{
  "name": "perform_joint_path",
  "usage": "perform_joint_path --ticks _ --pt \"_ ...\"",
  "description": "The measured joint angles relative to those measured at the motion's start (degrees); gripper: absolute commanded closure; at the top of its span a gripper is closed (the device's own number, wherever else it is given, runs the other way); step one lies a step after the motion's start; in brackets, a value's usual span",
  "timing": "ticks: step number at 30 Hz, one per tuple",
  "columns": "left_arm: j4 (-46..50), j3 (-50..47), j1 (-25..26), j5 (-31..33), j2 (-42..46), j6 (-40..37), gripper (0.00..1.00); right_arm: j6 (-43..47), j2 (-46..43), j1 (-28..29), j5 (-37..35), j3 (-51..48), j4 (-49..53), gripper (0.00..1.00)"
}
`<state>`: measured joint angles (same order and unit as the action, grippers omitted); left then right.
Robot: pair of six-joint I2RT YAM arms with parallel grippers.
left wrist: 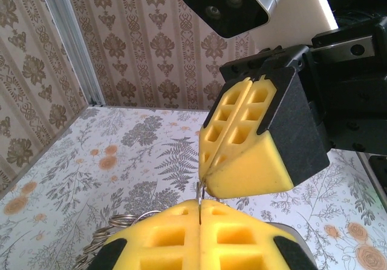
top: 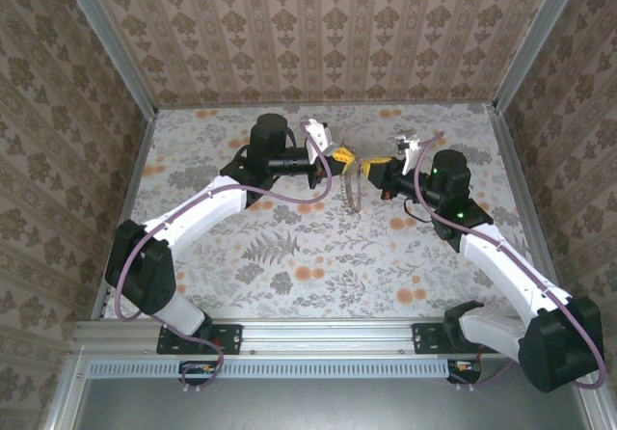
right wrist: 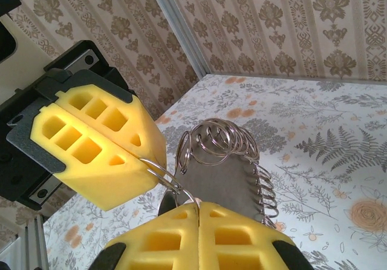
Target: Put the keys on the keyring
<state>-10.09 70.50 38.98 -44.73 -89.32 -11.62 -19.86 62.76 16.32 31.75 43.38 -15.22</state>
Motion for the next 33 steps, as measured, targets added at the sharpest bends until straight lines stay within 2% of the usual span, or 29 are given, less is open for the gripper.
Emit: perform_joint_path --ticks 20,30,31,33 --pt "-4.3 -0.8 0.0 0.2 0.0 2.6 1.0 -4.0 3.0 -0.3 6.4 0.0 -5.3 1.0" --pt "-9.2 -2.7 0.0 0.9 0.0 5.9 1.0 -5.5 4.2 0.6 6.6 0.7 -5.6 1.0" --pt "-9.8 -3.1 0.0 1.1 0.0 6.2 1.0 -5.4 4.2 0.6 6.4 0.7 -5.5 0.99" --pt "-10.8 -3.7 0.0 1.5 0.0 6.9 1.0 -5.4 4.2 0.7 6.0 0.7 -5.1 0.87"
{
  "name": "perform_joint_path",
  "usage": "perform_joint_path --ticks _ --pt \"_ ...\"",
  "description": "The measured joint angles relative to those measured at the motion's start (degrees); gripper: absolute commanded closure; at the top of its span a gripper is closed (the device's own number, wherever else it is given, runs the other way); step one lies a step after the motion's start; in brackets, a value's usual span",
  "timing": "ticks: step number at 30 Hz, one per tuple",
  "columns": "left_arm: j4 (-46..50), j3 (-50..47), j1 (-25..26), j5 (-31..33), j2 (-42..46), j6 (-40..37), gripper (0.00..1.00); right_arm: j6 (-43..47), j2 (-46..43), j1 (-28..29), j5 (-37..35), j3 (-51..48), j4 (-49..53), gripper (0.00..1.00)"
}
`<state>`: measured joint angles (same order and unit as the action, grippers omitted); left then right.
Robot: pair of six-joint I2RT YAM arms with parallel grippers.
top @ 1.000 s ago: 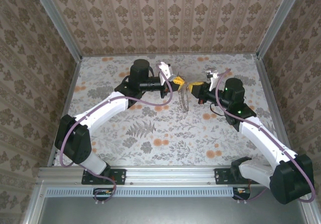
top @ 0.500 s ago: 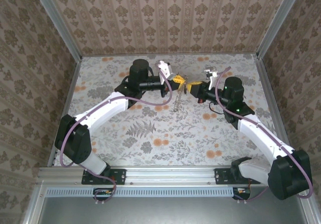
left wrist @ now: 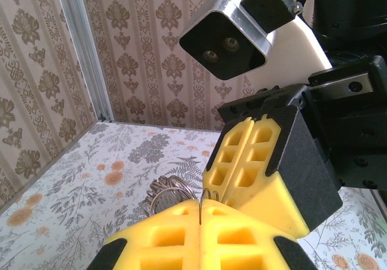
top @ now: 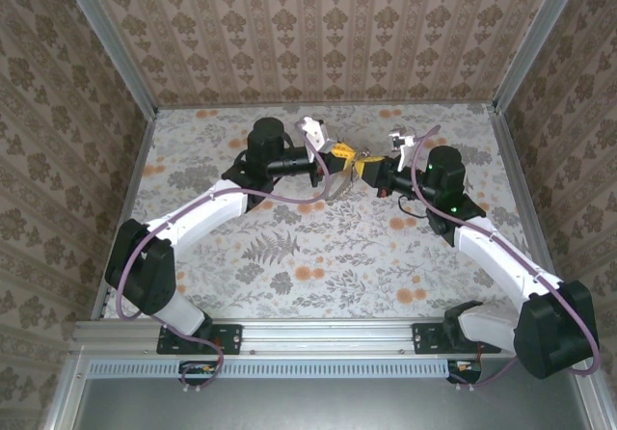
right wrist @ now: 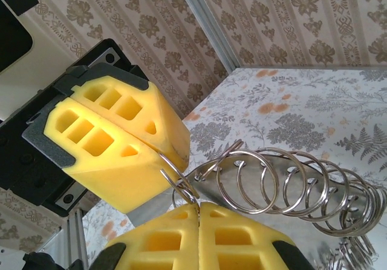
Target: Put the keys on the keyring
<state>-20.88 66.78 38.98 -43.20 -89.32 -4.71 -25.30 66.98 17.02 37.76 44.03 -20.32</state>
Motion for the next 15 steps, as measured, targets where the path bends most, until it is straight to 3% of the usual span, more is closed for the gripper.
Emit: perform_joint_path --ticks 3,15 --pt "-1.0 -0.8 0.1 0.9 0.0 0.9 1.0 0.1 -0.6 -0.2 -0.1 0.0 1.7 0.74" --pt "-9.5 -3.7 -2.1 2.5 0.0 8.6 1.0 -2.7 -9.5 -2.9 -1.8 -0.2 3.9 0.61"
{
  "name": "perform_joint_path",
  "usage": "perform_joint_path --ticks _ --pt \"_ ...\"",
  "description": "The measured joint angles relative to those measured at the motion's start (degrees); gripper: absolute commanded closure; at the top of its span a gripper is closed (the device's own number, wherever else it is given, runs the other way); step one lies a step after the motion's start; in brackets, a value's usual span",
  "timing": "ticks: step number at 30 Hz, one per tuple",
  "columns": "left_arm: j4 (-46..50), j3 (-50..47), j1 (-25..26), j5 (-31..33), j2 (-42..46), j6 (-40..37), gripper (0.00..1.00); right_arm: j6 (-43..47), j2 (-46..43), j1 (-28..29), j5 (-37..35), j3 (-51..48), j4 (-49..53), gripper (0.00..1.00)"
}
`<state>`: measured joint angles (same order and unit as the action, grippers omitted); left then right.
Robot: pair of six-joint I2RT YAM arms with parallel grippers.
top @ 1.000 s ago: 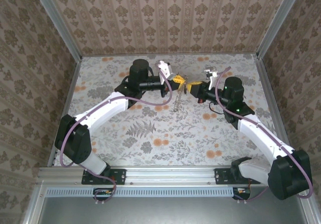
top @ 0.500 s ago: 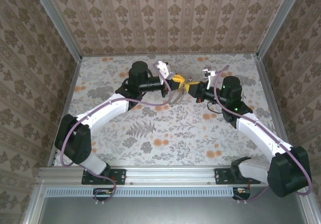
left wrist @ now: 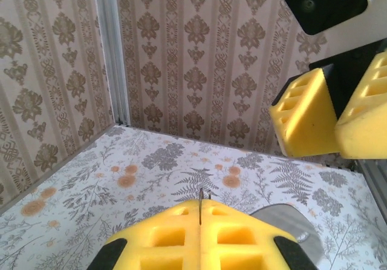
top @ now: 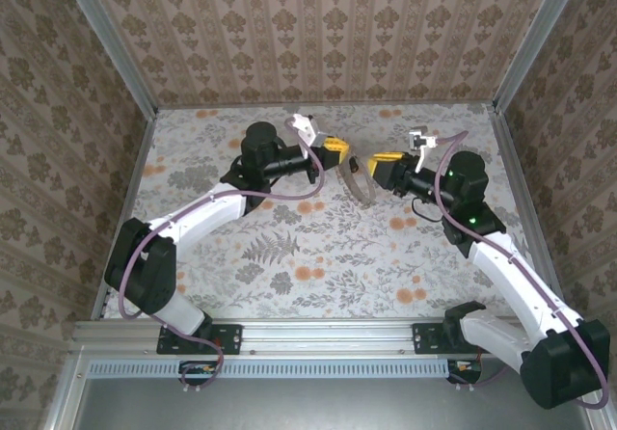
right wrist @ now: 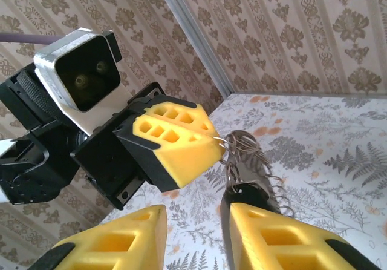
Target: Put the keys on the keyring
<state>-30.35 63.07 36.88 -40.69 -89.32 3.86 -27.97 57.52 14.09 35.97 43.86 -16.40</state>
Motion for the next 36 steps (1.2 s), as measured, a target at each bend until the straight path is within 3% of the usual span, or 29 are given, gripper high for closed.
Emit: perform_joint_path --ticks 12,26,34,36 --pt "-13.8 -3.5 -3.1 -1.6 -0.8 13.6 1.0 -9.8 10.0 0.0 -5.6 -0.4 -15.4 0.57" --pt "-27.1 -3.8 -4.7 -3.9 -6.1 29.2 1.0 -18.8 21.2 1.8 -3.8 2.9 -33.4 0.55" --pt "-29.9 -3.8 -4.7 -4.5 -7.7 33.0 1.0 -21.9 26.6 4.0 -2.7 5.6 -38.8 0.78" --pt "-30.1 -3.8 -4.7 -4.5 -7.8 33.5 1.0 -22.7 27.9 4.1 -2.6 5.6 -39.9 0.79"
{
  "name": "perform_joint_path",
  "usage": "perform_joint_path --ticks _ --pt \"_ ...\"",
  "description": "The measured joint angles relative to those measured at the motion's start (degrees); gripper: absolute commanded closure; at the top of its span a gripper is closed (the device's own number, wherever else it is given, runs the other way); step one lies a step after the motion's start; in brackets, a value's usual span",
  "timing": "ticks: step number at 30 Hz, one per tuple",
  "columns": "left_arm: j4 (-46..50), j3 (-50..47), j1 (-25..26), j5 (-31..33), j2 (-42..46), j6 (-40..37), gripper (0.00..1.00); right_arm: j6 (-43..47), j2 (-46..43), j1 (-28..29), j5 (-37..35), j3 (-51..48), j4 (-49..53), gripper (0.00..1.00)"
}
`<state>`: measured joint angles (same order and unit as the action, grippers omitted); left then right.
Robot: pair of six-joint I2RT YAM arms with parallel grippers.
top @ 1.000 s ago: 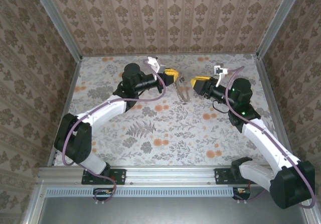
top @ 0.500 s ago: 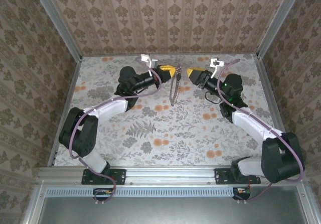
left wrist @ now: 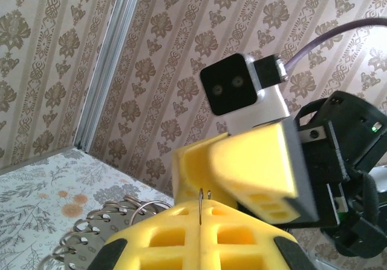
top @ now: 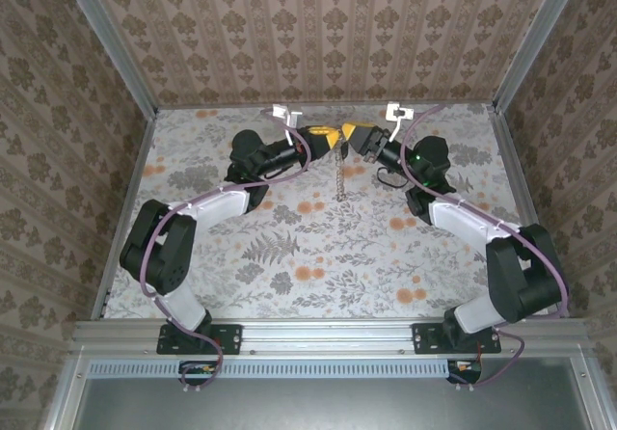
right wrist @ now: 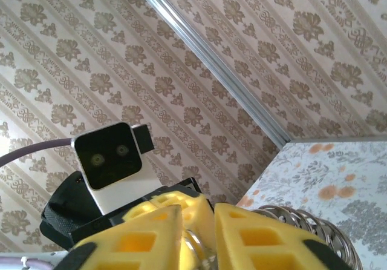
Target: Put the keys on the keyring
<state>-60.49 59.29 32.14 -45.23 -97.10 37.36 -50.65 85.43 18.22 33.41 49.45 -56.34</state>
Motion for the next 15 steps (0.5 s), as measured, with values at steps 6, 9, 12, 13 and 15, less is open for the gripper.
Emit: perform_joint_path --ticks 6,9,12,13,15 --pt "-0.4 0.0 -0.1 0.0 -0.2 0.6 1.0 -1.5 1.2 0.7 0.0 0.0 -2.5 0.81" --pt "-0.9 0.0 -0.1 0.0 -0.3 0.6 1.0 -2.0 1.2 1.1 0.0 -0.2 -3.5 0.77" --pt "-1.0 0.0 -0.1 0.0 -0.3 0.6 1.0 -2.2 1.2 1.3 0.0 -1.0 -4.2 0.79" --pt "-1.0 0.0 -0.1 0.0 -0.3 0.6 1.0 -2.2 1.2 1.3 0.0 -1.4 -4.5 0.79" --pt "-1.0 0.0 -0.1 0.0 -0.4 0.6 1.0 -2.3 1.2 1.3 0.0 -2.2 -5.0 0.79"
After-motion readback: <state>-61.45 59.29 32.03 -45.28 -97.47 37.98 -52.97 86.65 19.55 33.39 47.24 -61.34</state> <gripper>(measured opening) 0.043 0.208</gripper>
